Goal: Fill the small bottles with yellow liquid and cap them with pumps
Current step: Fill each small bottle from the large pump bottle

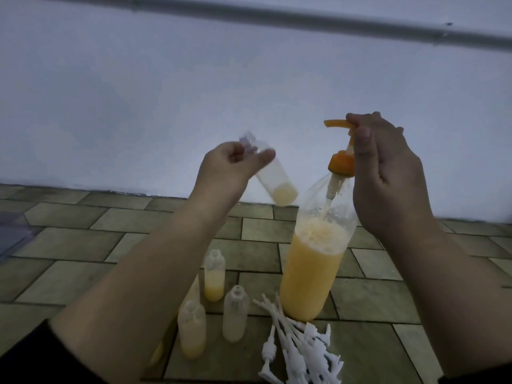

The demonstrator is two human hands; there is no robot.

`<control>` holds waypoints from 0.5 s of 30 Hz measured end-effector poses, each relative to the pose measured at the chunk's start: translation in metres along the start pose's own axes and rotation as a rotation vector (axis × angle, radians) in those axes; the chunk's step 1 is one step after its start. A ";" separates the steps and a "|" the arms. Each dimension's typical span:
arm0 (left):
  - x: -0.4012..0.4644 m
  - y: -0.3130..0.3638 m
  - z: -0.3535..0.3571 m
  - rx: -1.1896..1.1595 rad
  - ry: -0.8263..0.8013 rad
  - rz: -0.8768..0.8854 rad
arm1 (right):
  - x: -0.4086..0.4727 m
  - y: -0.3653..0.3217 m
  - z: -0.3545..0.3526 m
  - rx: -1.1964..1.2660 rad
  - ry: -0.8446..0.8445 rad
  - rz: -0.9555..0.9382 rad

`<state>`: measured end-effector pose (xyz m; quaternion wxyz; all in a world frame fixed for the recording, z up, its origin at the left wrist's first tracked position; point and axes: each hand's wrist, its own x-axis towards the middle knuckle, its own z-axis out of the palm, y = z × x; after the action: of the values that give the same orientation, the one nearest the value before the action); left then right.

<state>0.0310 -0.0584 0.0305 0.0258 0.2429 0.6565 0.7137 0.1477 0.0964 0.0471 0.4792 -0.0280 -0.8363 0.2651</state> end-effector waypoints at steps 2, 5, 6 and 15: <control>-0.002 0.013 0.012 -0.293 -0.018 -0.005 | 0.000 0.001 0.001 -0.006 0.010 -0.006; -0.008 0.025 0.027 -0.485 -0.064 -0.030 | 0.000 0.002 0.001 -0.022 0.010 -0.004; -0.009 0.026 0.031 -0.439 -0.086 -0.016 | 0.000 0.002 0.000 -0.028 0.010 -0.003; -0.009 0.021 0.043 0.634 -0.294 0.279 | 0.000 0.003 0.002 -0.065 0.025 -0.044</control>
<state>0.0612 -0.0246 0.0480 -0.0544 0.4258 0.7946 0.4294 0.1452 0.0981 0.0442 0.4940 -0.0287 -0.8388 0.2269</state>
